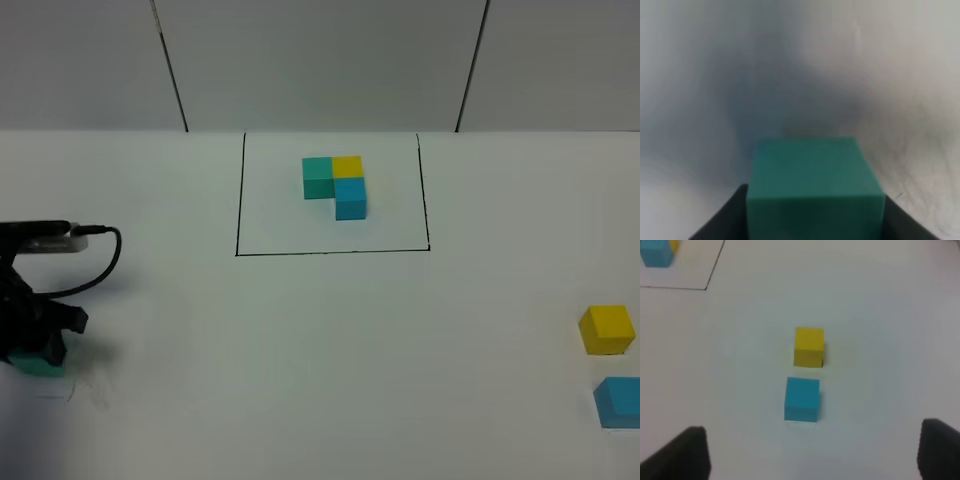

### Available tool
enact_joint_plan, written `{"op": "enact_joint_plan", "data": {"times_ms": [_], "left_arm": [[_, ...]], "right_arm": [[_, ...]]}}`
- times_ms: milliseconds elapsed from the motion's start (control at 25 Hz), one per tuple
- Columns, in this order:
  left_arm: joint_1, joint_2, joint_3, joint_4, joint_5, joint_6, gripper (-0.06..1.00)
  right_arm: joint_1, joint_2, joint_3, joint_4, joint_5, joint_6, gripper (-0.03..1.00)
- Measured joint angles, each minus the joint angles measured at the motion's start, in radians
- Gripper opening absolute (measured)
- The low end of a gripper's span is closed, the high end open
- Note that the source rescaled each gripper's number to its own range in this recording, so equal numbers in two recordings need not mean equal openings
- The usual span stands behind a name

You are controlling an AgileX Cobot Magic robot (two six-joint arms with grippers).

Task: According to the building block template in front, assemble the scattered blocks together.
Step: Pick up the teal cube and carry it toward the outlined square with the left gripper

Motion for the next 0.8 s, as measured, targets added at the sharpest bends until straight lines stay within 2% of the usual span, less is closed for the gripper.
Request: {"op": "enact_joint_plan", "data": {"times_ms": [200, 400, 480, 640, 800], "left_arm": [[-0.160, -0.008, -0.167, -0.044, 0.145, 0.248, 0.00], [-0.384, 0.008, -0.298, -0.111, 0.169, 0.616, 0.00], [-0.470, 0.038, -0.343, -0.117, 0.169, 0.718, 0.00], [-0.609, 0.146, -0.471, -0.100, 0.170, 0.783, 0.00], [-0.685, 0.273, -0.605, -0.045, 0.190, 0.790, 0.00]], "right_arm": [[0.000, 0.000, 0.000, 0.000, 0.000, 0.001, 0.71], [0.000, 0.000, 0.000, 0.000, 0.000, 0.001, 0.71], [0.000, 0.000, 0.000, 0.000, 0.000, 0.001, 0.71], [0.000, 0.000, 0.000, 0.000, 0.000, 0.001, 0.71], [0.000, 0.000, 0.000, 0.000, 0.000, 0.001, 0.71]]}}
